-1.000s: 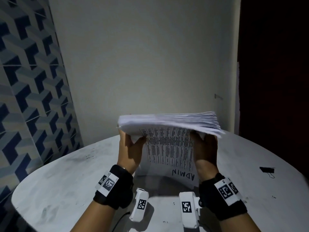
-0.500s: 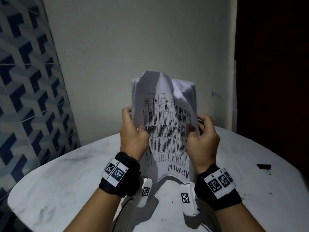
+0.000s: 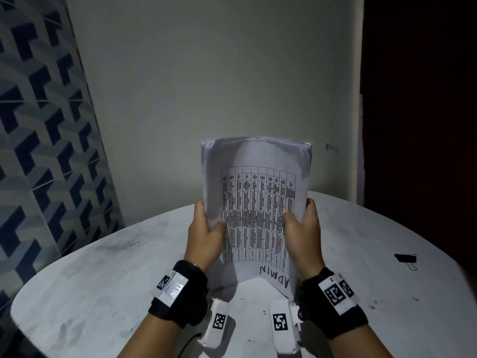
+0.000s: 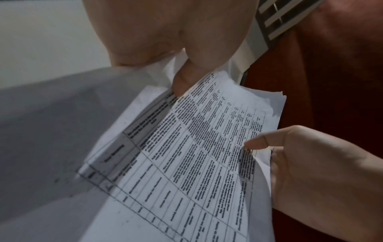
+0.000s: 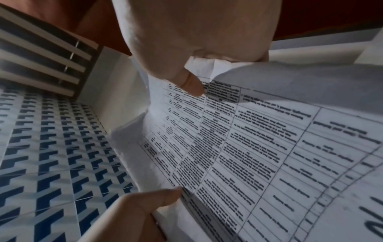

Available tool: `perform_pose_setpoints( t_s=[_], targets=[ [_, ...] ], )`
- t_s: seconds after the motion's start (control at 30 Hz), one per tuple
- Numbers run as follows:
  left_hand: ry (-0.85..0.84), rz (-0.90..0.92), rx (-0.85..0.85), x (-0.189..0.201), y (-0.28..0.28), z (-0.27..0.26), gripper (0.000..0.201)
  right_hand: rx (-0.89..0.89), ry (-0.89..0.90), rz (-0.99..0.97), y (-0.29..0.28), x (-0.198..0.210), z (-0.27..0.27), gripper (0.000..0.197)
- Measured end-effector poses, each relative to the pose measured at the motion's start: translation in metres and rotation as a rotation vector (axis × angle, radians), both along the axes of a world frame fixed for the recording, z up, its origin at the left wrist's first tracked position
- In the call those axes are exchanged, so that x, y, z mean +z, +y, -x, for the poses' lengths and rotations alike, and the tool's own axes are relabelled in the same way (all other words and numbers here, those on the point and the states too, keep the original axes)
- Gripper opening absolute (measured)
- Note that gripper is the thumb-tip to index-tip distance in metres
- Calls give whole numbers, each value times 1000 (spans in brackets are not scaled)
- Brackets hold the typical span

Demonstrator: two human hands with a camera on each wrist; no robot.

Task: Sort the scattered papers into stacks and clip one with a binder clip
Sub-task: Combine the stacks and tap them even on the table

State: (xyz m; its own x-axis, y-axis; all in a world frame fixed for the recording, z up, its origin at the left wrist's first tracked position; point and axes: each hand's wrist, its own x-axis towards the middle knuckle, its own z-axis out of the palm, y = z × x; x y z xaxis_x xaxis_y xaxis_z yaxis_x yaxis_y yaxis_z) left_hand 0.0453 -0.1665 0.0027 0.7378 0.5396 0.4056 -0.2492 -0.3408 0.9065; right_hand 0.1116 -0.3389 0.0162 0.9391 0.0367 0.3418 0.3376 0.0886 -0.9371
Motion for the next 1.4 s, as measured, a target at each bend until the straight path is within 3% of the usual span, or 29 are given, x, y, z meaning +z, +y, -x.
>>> perform_pose_setpoints(
  t_s=[0.17, 0.27, 0.33, 0.4, 0.5, 0.57, 0.63, 0.73, 0.8, 0.87, 0.9, 0.97, 1.03, 1.07, 1.13, 1.2, 1.23, 1.3, 1.4],
  targets=[
    [42, 133, -13, -11, -3, 2, 27, -13, 26, -4, 0, -5, 1, 21],
    [55, 104, 16, -14, -4, 3, 21, -17, 18, 36, -1, -7, -1, 17],
    [55, 88, 40, -9, -2, 2, 30, -24, 36, 47, -3, -3, -5, 19],
    [49, 9, 70, 2, 5, 5, 32, -120, -9, 75, -9, 8, -7, 39],
    [29, -347, 130, 24, 21, 17, 26, -429, -323, 267, -28, 38, -8, 99],
    [49, -574, 148, 42, 26, 28, 34, -452, -476, 397, -39, 62, -5, 104],
    [71, -748, 162, 59, 26, 36, 36, -251, -503, 510, -49, 80, -7, 87],
    [86, -904, 162, 74, 25, 40, 36, 252, -393, 459, -54, 84, -11, 43],
    [96, -930, 160, 75, 25, 37, 33, 359, -371, 425, -52, 72, -13, 43],
    [109, -953, 220, 67, 29, 34, 29, 346, -376, 360, -49, 57, -14, 42],
    [117, -934, 291, 60, 33, 32, 32, 316, -361, 304, -49, 49, -16, 37],
    [146, -786, 462, 42, 48, 31, 67, 256, -249, 171, -52, 35, -20, 29],
    [172, -497, 508, 27, 60, 35, 105, 252, -112, 23, -58, 24, -26, 30],
    [190, -288, 436, 19, 66, 36, 115, 268, -61, -39, -61, 19, -29, 32],
    [216, 175, 107, 7, 75, 36, 103, 310, 13, -115, -64, 15, -30, 34],
    [223, 460, -189, 1, 82, 32, 63, 306, 16, -82, -64, 13, -29, 33],
    [208, 451, -195, 0, 78, 30, 45, 274, -1, -53, -62, 14, -25, 33],
    [149, 295, -19, 1, 68, 23, 28, 167, -37, -23, -57, 11, -22, 28],
    [-28, 78, 160, 6, 43, 15, 32, 12, -140, -3, -43, -3, -22, 22]
  ],
)
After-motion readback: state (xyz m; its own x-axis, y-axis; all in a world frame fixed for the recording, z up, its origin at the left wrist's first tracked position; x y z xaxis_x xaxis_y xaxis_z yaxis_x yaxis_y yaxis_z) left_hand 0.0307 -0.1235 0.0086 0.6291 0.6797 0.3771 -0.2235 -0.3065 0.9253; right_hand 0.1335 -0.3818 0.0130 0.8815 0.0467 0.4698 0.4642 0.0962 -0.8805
